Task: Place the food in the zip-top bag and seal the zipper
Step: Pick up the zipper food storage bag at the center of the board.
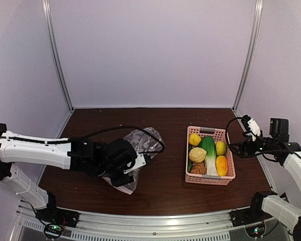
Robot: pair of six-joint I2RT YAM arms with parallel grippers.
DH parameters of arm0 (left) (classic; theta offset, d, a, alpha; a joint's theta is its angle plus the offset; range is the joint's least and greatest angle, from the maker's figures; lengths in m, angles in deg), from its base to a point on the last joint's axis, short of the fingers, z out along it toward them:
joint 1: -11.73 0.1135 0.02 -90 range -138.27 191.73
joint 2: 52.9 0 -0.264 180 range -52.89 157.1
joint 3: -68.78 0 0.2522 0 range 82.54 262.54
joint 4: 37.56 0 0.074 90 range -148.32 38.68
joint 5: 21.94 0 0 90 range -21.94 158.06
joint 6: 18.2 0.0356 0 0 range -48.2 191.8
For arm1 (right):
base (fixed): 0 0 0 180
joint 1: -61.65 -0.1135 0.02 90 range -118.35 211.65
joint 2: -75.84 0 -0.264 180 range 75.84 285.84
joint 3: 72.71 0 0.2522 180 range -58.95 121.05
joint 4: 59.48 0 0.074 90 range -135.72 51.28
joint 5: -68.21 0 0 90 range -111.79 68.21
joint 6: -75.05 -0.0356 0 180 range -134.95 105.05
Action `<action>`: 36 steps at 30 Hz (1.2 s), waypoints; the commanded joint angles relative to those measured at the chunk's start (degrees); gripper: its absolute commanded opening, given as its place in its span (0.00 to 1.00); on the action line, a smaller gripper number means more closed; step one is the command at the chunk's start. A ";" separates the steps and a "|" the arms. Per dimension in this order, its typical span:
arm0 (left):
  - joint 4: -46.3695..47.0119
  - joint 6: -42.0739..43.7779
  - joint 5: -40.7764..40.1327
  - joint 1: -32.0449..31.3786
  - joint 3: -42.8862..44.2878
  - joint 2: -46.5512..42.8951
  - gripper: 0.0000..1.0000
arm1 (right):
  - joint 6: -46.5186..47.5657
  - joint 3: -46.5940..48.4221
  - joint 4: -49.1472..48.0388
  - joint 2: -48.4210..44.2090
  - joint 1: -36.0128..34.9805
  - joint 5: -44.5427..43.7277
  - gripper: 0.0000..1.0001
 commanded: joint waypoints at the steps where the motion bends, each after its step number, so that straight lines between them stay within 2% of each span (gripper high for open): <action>1: -7.18 5.72 -5.73 -4.01 -5.38 -3.98 0.66 | 0.82 1.36 0.96 0.54 0.34 1.38 0.99; 3: -8.93 6.96 -6.69 -4.48 -5.13 -4.15 0.66 | 0.89 1.43 1.12 0.65 0.33 1.52 0.99; 7: -11.55 14.83 -7.64 -5.00 -7.18 -4.79 0.64 | 0.92 1.52 1.57 0.34 0.35 1.89 0.99; 10: -12.46 20.20 -13.44 -5.01 -11.26 -3.83 0.62 | 0.92 1.45 1.48 -0.01 0.35 1.93 0.99; 13: -11.17 22.61 -12.56 -4.98 -13.18 -2.46 0.61 | 0.94 1.59 1.54 -0.11 0.35 1.83 0.99; 19: 0.03 26.23 -19.54 -4.98 -16.80 -0.04 0.58 | 0.88 1.50 1.60 -0.31 0.35 2.06 0.99; 26: 8.84 29.24 -24.21 -4.95 -18.47 3.47 0.41 | 0.92 1.58 1.77 -0.31 0.35 2.19 0.99; 31: 16.85 32.19 -27.60 -5.02 -20.69 5.19 0.41 | 0.88 1.63 2.01 -0.55 0.35 2.27 0.99; 32: 18.96 32.92 -28.42 -5.01 -21.37 5.36 0.37 | 0.93 1.67 2.00 -0.69 0.31 2.35 0.99; 34: 22.24 33.31 -29.46 -5.00 -21.19 5.48 0.20 | 1.00 1.81 1.97 -1.02 0.33 2.44 0.98; 36: 19.62 31.11 -29.17 -4.95 -17.69 6.11 0.07 | 1.09 2.41 2.66 -1.89 0.27 2.76 0.96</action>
